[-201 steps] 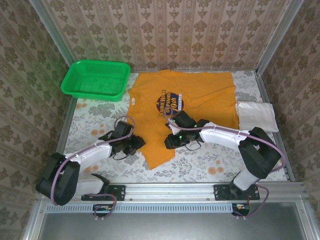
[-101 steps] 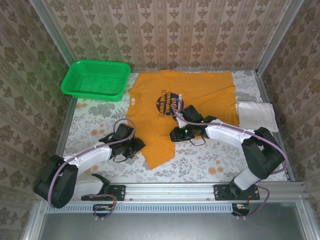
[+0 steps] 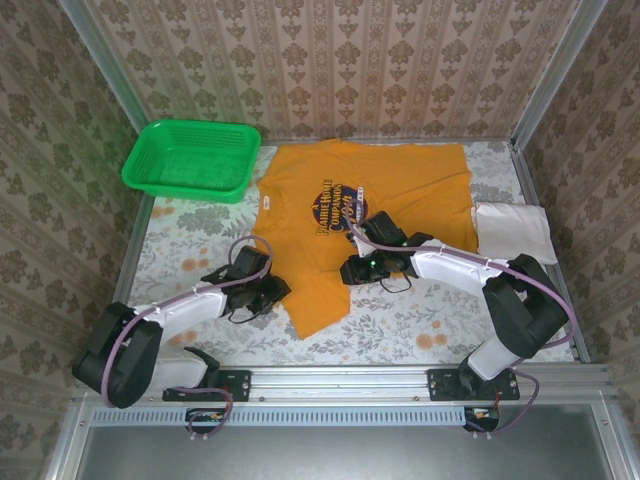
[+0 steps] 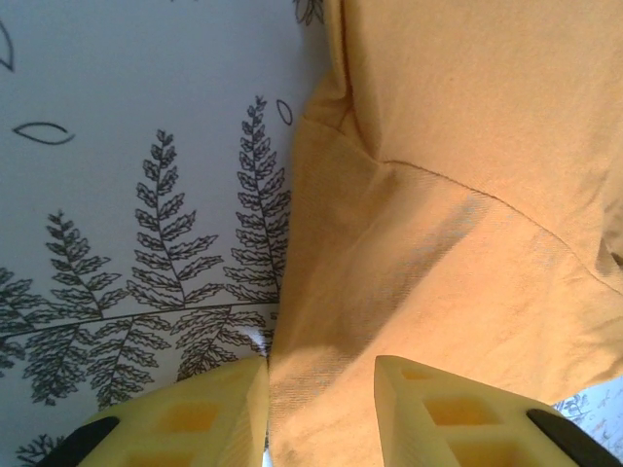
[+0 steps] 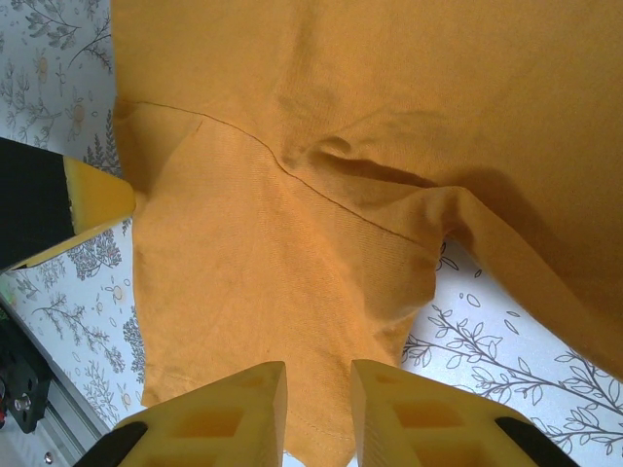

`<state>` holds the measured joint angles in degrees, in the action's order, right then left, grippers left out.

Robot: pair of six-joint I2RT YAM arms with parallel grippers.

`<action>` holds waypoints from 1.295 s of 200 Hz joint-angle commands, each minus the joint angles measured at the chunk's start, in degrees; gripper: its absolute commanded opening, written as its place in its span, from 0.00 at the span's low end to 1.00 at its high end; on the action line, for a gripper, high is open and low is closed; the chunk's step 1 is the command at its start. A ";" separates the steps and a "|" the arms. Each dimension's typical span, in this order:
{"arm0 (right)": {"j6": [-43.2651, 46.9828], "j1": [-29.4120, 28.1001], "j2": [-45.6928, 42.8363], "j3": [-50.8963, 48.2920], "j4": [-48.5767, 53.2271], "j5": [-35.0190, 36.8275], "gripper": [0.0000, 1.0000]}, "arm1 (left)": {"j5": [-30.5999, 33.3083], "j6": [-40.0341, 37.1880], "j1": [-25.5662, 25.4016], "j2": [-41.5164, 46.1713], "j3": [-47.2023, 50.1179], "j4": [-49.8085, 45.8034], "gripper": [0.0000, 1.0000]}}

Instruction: Fold and stack the t-shirts

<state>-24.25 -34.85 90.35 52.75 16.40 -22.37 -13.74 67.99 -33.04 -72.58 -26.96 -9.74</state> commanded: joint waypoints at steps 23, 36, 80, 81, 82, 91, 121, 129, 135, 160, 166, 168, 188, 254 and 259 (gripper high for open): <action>-0.83 0.11 -1.45 -1.15 -0.85 0.13 0.24 | -0.24 0.21 -0.89 -2.19 -1.03 -1.43 0.32; -0.89 0.13 -1.49 -1.17 -1.02 0.11 0.24 | -0.72 0.60 -0.97 -3.02 -1.16 -0.31 0.29; -0.72 0.18 -1.51 -1.34 -1.06 0.13 0.24 | -1.29 0.56 -1.33 -3.08 -2.43 0.68 0.24; -0.71 0.20 -1.54 -1.38 -1.09 0.13 0.24 | -1.29 0.56 -1.33 -3.05 -2.41 0.68 0.24; -0.71 0.21 -1.56 -1.40 -1.10 0.13 0.24 | -1.34 0.61 -1.33 -3.07 -2.40 0.73 0.24; -0.83 0.19 -1.45 -1.35 -1.27 0.05 0.24 | -1.59 0.89 -1.32 -3.10 -2.23 1.39 0.24; -0.90 0.17 -1.20 -1.51 -1.67 -0.04 0.23 | -1.82 1.23 -1.39 -2.70 -2.39 1.70 0.25; -0.92 0.17 -1.21 -1.66 -1.72 0.03 0.24 | -1.82 1.25 -1.42 -2.32 -2.48 1.46 0.25; -0.97 0.21 -1.21 -1.71 -1.74 0.05 0.23 | -1.74 1.27 -1.37 -1.99 -2.45 1.45 0.24; -1.02 0.22 -1.04 -1.98 -2.16 -0.04 0.23 | -0.99 1.20 -1.42 -1.33 -2.31 1.38 0.24; -1.04 0.22 -0.96 -1.95 -2.17 -0.04 0.23 | -1.03 1.26 -1.42 -1.61 -2.22 1.46 0.24; -1.06 0.22 -0.90 -1.95 -2.17 -0.04 0.23 | -1.09 1.27 -1.42 -1.78 -2.22 1.54 0.24; -1.30 0.22 -1.03 -2.11 -2.25 -0.04 0.23 | -1.64 1.18 -1.42 -3.15 -2.13 1.18 0.22; -4.38 3.76 -7.81 -5.55 -2.53 3.84 0.20 | -0.33 1.31 -0.81 0.97 -0.42 -2.38 0.10; -4.48 4.22 -8.23 -5.71 -2.37 3.96 0.20 | -0.37 1.27 -0.78 1.18 -0.37 -2.47 0.07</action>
<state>-26.76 -32.60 85.62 48.58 14.39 -21.02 -14.66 69.04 -34.09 -73.56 -28.14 -9.87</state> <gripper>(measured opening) 0.206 0.100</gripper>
